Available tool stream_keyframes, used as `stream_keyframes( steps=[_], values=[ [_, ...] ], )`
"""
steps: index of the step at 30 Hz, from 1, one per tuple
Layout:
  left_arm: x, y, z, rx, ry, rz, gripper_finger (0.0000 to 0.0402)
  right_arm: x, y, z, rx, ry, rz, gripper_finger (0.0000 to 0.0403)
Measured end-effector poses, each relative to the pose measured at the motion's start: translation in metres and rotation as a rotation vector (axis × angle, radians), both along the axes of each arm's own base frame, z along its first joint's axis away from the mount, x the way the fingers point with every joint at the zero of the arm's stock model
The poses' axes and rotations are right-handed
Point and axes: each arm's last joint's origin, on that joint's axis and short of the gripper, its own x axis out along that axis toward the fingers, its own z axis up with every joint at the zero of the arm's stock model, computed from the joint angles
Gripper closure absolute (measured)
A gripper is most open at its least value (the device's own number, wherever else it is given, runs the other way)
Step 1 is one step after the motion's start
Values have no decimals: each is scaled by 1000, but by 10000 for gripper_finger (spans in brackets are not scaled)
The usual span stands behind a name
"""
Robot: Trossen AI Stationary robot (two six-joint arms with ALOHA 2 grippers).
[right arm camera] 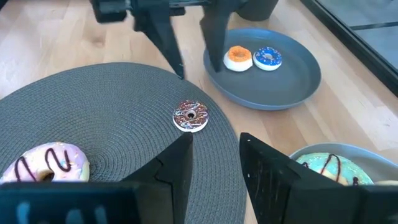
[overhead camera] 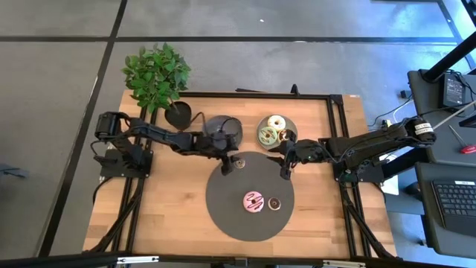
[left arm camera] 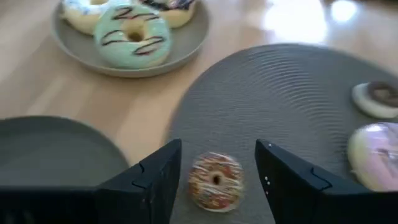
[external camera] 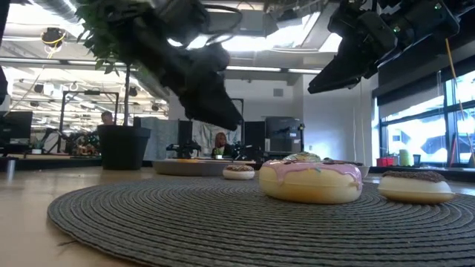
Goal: Pick & Place donuts
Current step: Put the small light brown donut on the dark gray plate
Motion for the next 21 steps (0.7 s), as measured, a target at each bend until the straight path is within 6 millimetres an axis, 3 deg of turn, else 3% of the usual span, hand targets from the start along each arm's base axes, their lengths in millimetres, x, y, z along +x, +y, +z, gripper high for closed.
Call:
stream_keyframes(
  steps=[4, 13, 21],
  values=[
    [13, 4, 6, 0, 108, 6, 201, 0, 0, 0, 2, 0, -1, 269],
    [25, 4, -21, -33, 230, -22, 201, 0, 0, 0, 3, 0, -1, 269],
    [27, 6, -26, -6, 233, 20, 201, 0, 0, 0, 2, 0, -1, 269]
  ],
)
